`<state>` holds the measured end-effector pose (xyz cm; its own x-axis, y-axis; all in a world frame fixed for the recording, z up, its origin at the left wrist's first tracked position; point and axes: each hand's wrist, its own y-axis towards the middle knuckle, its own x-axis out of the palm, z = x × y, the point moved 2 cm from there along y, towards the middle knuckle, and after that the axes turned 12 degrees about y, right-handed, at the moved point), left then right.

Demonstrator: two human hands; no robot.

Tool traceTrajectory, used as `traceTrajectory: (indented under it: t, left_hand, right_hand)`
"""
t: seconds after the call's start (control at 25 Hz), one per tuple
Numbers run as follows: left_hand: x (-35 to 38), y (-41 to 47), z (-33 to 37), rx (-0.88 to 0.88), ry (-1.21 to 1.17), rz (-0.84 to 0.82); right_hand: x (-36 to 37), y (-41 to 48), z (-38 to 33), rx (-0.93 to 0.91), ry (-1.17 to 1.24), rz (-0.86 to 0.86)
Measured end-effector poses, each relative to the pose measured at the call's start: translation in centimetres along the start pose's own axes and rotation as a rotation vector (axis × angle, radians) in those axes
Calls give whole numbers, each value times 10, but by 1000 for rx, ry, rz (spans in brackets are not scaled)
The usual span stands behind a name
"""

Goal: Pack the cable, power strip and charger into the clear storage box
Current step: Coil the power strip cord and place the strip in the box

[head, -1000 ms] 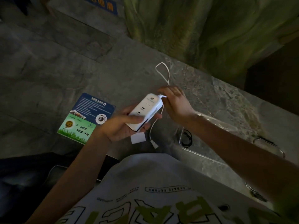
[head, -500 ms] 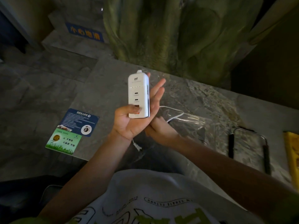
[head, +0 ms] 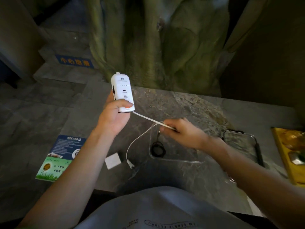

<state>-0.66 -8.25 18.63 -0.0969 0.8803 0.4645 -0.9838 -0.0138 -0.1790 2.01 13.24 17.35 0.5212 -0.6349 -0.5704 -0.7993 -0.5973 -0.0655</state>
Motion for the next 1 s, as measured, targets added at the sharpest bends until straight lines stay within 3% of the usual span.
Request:
traceTrajectory:
  t: [0.24,0.44,0.56,0.68,1.0]
  left_hand:
    - [38,12,33,179,762,-265]
    - [78,22,69,416,1245,-428]
    - [80,38,87,533,1521,-404]
    - [82,48,96,563,1704,-341]
    - [88,43,83,451,1941,-577]
  right_hand:
    - [-57,0,-26,-63,16,66]
    - [-85,-2,-55,-94,387,-18]
    - [-99,-2,-63,-143,467,12]
    - [-113,-3,-71,-196,437,73]
    - [-144,2,-107,-321,136,290]
